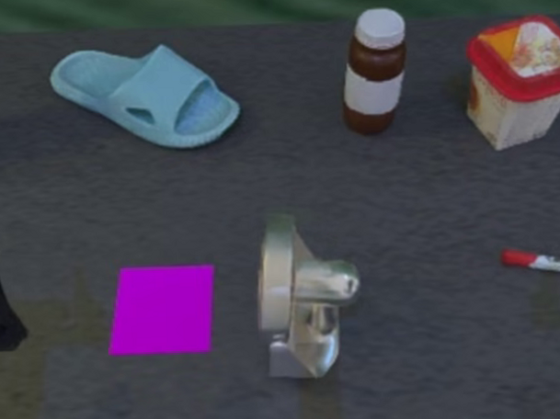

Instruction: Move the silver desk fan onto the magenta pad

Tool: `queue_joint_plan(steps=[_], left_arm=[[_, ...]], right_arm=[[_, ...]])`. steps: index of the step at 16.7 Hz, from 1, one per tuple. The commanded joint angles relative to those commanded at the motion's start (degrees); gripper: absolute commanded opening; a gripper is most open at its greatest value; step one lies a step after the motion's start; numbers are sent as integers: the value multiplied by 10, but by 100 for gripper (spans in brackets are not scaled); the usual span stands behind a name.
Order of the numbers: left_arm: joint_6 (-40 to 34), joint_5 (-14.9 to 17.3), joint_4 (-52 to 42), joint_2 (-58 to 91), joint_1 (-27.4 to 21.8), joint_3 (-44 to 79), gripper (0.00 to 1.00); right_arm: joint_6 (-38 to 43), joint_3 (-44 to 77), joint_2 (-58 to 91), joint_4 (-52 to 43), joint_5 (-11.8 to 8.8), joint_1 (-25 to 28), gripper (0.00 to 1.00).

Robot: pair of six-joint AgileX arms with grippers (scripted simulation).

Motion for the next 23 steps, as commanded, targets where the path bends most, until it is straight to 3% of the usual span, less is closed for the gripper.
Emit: queue_joint_plan(steps=[4, 9, 23], left_arm=[[-6, 0, -17, 18, -9, 17, 100], [-60, -2, -153, 168, -76, 159, 100], [-325, 3, -695, 945, -363, 919, 100]], right_arm=[[0, 0, 0, 0, 0, 0, 100], [0, 0, 0, 0, 0, 0, 100], [0, 0, 0, 0, 0, 0, 100]])
